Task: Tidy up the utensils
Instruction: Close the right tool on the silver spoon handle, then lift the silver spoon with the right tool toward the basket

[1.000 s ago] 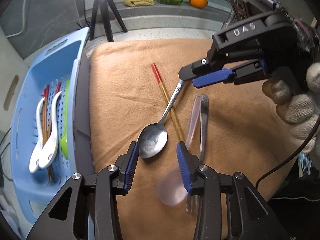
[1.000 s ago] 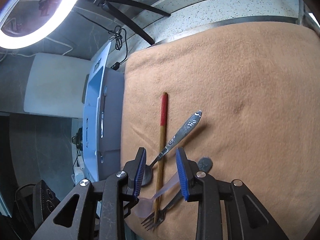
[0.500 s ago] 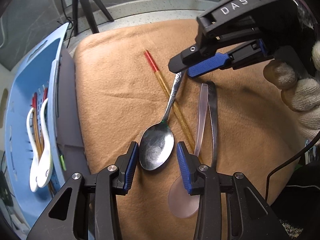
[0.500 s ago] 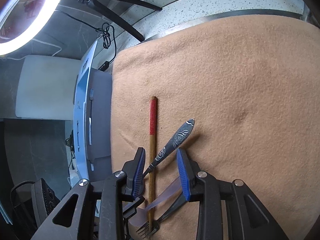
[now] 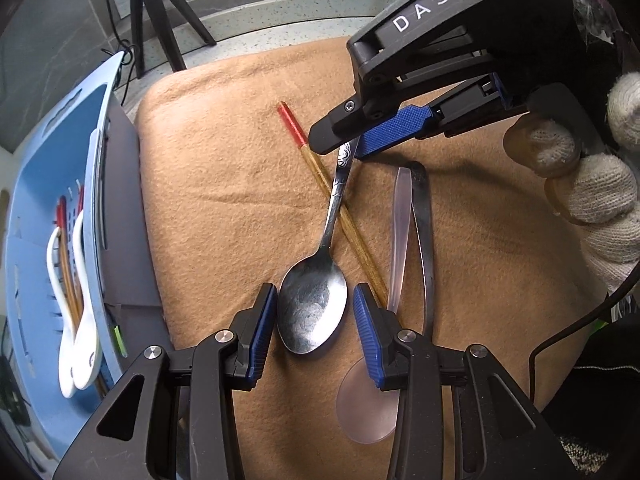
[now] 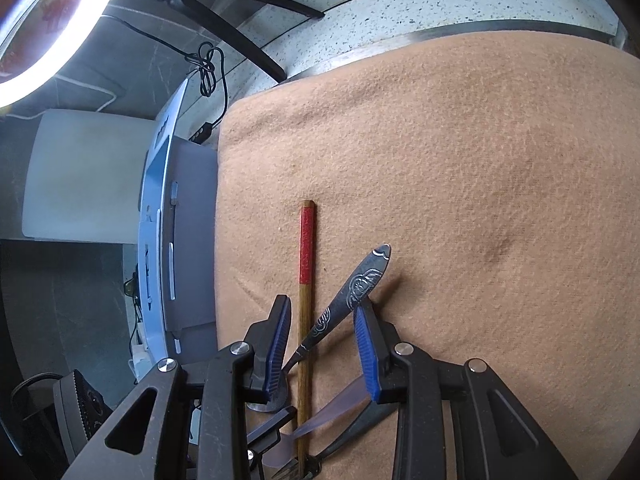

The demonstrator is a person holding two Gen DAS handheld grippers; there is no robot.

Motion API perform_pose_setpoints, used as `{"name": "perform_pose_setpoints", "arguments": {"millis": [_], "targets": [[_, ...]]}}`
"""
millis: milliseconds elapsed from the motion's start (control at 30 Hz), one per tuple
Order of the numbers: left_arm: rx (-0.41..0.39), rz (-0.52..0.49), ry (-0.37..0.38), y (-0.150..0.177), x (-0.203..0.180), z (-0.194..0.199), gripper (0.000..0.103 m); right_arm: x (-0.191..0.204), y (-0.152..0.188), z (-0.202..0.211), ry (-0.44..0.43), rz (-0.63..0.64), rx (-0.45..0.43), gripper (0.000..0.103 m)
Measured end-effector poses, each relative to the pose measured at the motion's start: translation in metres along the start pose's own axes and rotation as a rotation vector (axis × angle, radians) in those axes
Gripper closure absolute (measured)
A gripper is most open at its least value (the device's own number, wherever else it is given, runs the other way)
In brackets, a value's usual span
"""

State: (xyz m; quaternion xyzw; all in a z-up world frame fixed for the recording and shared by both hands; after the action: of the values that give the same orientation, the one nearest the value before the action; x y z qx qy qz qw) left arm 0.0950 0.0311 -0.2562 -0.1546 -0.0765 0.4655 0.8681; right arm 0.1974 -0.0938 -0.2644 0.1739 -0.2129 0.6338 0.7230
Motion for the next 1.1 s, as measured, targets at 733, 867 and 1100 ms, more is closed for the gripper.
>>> {"name": "perform_pose_setpoints", "arguments": {"millis": [733,867,1100], "targets": [[-0.092,0.027,0.000,0.004,0.002,0.031,0.070,0.014,0.001,0.023,-0.054,0.011,-0.036,0.092],[-0.128,0.047,-0.015,0.007,0.011,0.049,0.070,0.033,0.001,0.029,-0.079,0.036,-0.045,0.092],[-0.168,0.090,-0.044,0.021,0.034,0.073,0.070,0.076,0.002,0.027,-0.118,0.100,-0.037,0.094]]}}
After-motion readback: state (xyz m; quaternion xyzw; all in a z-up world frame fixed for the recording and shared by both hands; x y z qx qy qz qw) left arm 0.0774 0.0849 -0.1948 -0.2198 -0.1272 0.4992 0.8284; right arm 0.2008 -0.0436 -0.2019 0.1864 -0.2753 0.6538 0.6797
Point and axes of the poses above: each gripper's, at about its wrist camera, not at the fingertips, and z roughly against the way its jaws point, x to its left, y to its underside, the point moved 3 cm from there along -z, roughly the way its jaws point, and after that the axes turned 6 degrees about -z, right-handed, at the moved point
